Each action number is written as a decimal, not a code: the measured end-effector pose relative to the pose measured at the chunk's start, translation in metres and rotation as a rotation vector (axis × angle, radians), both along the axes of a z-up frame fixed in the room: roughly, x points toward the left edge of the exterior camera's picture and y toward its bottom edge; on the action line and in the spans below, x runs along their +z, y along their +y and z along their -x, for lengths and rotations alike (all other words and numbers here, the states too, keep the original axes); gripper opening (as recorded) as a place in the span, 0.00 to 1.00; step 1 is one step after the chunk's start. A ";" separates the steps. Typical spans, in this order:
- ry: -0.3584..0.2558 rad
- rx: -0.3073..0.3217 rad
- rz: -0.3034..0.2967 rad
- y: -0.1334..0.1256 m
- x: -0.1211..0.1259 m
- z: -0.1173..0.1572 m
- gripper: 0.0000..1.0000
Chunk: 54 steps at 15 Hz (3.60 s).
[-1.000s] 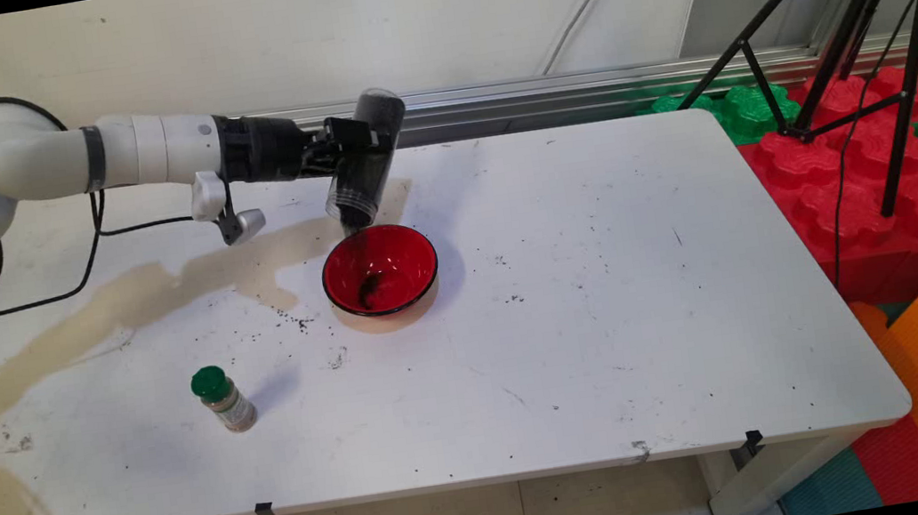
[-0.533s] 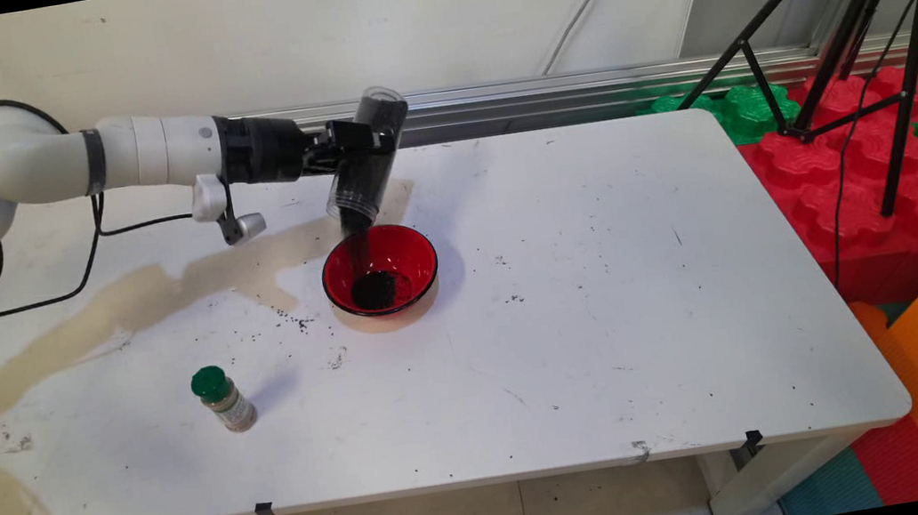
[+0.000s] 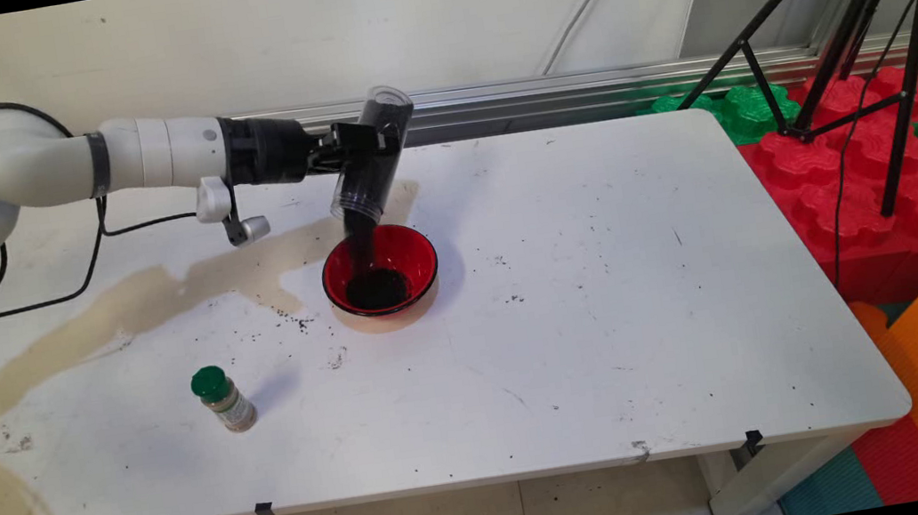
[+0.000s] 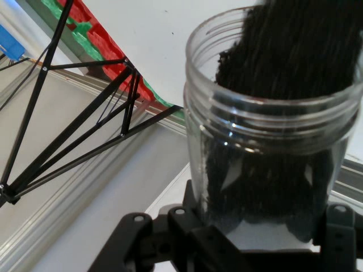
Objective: Pour the black seasoning powder in the red bowl
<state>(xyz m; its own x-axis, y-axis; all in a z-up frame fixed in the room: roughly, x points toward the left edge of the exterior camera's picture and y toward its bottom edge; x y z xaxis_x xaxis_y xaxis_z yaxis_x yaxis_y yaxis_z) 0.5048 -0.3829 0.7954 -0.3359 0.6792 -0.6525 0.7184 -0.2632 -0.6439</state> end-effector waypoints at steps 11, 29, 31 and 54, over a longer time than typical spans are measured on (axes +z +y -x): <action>0.054 0.057 -0.050 -0.003 0.002 0.000 0.00; 0.305 0.329 -0.387 0.000 0.010 -0.018 0.00; 0.347 0.376 -0.434 0.002 0.014 -0.020 0.00; 1.014 0.901 -0.971 0.000 0.071 -0.037 0.00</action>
